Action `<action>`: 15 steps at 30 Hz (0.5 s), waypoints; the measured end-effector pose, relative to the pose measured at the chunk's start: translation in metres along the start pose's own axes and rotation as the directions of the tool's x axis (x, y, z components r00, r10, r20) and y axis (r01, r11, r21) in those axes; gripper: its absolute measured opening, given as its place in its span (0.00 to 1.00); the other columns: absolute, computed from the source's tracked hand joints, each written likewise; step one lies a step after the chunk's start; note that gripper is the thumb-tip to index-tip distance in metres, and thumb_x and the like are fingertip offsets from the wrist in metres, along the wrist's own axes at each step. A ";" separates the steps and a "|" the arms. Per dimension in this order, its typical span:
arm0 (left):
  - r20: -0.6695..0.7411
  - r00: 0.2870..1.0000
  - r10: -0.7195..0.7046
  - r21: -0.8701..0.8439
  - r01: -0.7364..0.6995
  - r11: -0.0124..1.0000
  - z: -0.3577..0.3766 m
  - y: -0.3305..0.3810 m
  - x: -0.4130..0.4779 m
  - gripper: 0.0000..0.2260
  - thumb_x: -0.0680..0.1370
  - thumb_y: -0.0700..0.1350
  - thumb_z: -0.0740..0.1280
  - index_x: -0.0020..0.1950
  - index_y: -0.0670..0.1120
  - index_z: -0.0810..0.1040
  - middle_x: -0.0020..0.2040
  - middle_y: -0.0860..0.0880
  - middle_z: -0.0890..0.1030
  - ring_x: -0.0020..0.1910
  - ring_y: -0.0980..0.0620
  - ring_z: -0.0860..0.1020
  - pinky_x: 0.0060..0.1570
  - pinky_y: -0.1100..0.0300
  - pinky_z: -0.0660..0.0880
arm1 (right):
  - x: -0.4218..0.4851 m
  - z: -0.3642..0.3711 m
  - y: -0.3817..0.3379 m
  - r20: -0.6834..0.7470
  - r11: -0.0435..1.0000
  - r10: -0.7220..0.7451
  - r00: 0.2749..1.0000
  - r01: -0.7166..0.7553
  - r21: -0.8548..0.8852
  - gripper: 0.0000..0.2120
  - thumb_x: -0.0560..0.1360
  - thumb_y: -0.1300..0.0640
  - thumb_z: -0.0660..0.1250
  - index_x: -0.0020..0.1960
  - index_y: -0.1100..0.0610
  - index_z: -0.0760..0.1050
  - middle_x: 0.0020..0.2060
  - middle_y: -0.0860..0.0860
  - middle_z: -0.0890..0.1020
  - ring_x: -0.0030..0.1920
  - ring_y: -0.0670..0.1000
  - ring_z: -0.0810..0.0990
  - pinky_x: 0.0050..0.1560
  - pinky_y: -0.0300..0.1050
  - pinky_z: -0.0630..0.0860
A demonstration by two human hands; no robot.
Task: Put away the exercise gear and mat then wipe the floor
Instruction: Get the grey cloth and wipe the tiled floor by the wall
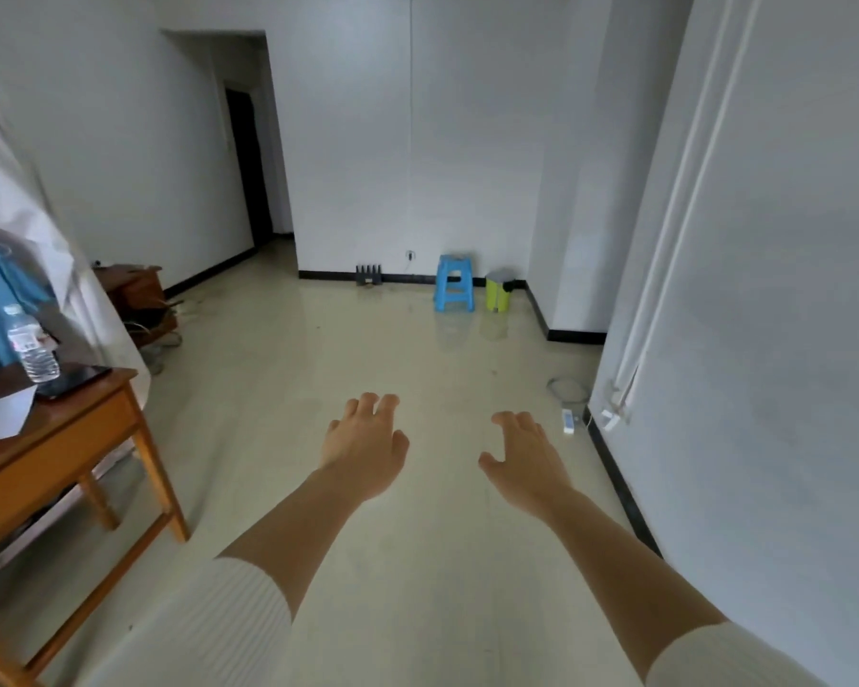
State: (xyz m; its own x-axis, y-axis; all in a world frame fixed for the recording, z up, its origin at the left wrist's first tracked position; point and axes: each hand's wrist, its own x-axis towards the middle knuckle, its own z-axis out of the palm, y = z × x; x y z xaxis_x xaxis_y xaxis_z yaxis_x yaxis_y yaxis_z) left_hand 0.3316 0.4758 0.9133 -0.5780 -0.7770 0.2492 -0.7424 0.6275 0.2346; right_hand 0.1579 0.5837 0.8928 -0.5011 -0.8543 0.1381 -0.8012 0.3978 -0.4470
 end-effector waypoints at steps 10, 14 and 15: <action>-0.011 0.999 -0.050 -0.051 0.050 0.997 0.063 -0.089 0.246 0.21 0.79 0.49 0.56 0.72 0.49 0.61 0.69 0.48 0.66 0.67 0.48 0.65 0.63 0.50 0.67 | 0.282 0.062 -0.037 0.016 0.992 -0.117 0.993 0.118 -0.051 0.26 0.76 0.50 0.62 0.72 0.53 0.60 0.67 0.52 0.67 0.66 0.53 0.66 0.65 0.50 0.68; -0.014 0.995 -0.101 -0.077 0.099 0.992 0.078 -0.110 0.369 0.22 0.79 0.48 0.56 0.72 0.49 0.61 0.70 0.47 0.65 0.67 0.47 0.65 0.64 0.50 0.67 | 0.410 0.068 -0.038 0.053 0.981 -0.170 0.984 0.175 -0.089 0.27 0.77 0.51 0.62 0.73 0.53 0.59 0.67 0.51 0.66 0.66 0.52 0.66 0.65 0.49 0.68; -0.017 0.994 -0.111 -0.081 0.110 0.991 0.080 -0.114 0.399 0.22 0.79 0.48 0.56 0.72 0.49 0.61 0.70 0.47 0.65 0.68 0.47 0.65 0.64 0.50 0.67 | 0.441 0.067 -0.038 0.058 0.980 -0.170 0.984 0.175 -0.097 0.27 0.77 0.51 0.62 0.73 0.53 0.59 0.67 0.51 0.66 0.66 0.52 0.66 0.65 0.49 0.67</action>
State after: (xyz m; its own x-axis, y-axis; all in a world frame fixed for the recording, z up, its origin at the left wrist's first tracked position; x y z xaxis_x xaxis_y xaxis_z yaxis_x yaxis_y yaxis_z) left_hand 0.1585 0.0900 0.9108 -0.4858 -0.8411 0.2377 -0.7716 0.5405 0.3354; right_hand -0.0108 0.1689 0.9111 -0.3381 -0.9274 0.1603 -0.9044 0.2730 -0.3280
